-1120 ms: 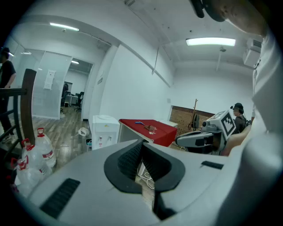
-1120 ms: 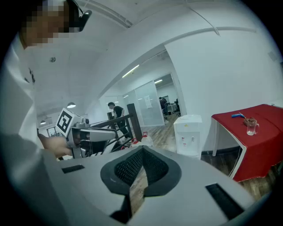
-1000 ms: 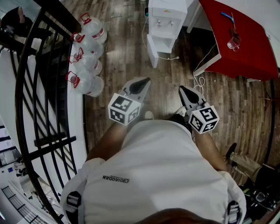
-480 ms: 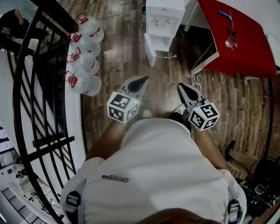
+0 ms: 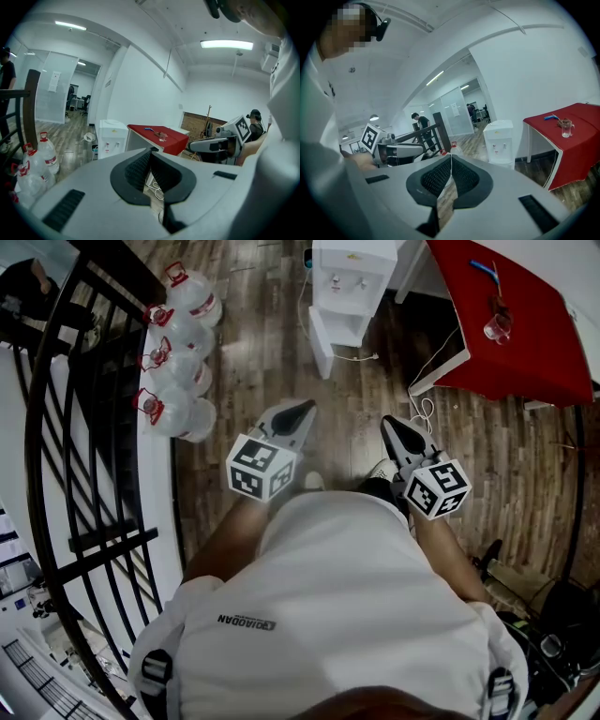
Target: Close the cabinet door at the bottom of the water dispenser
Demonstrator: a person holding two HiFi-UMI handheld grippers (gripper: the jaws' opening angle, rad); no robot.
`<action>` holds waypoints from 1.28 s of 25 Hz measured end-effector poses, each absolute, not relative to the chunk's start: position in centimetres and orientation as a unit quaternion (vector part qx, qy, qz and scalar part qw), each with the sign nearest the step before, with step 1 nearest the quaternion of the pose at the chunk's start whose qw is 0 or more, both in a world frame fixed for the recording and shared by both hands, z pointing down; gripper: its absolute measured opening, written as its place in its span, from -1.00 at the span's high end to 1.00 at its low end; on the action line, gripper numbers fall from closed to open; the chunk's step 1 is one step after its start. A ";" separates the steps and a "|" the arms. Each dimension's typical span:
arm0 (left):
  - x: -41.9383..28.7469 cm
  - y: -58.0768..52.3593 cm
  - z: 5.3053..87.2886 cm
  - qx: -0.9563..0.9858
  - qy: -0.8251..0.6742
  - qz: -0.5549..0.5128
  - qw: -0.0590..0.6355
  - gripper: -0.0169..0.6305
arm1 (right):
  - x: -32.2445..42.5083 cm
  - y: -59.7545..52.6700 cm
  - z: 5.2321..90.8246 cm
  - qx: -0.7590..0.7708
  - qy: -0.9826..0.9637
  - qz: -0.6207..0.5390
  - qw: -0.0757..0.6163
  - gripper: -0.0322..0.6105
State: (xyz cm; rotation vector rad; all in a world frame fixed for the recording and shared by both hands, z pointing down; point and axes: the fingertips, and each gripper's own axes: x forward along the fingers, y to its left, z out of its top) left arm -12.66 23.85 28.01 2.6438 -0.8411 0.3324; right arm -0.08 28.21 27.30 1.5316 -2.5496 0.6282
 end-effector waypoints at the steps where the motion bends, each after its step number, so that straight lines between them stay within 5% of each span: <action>1: -12.6 23.8 28.0 0.932 -0.297 0.117 0.174 0.96 | 0.0 28.2 27.3 0.503 -0.838 0.206 0.052 0.83; 32: 1.0 16.4 29.6 0.884 -0.396 0.125 0.216 0.96 | 14.8 18.2 29.0 0.415 -0.880 0.219 0.071 0.83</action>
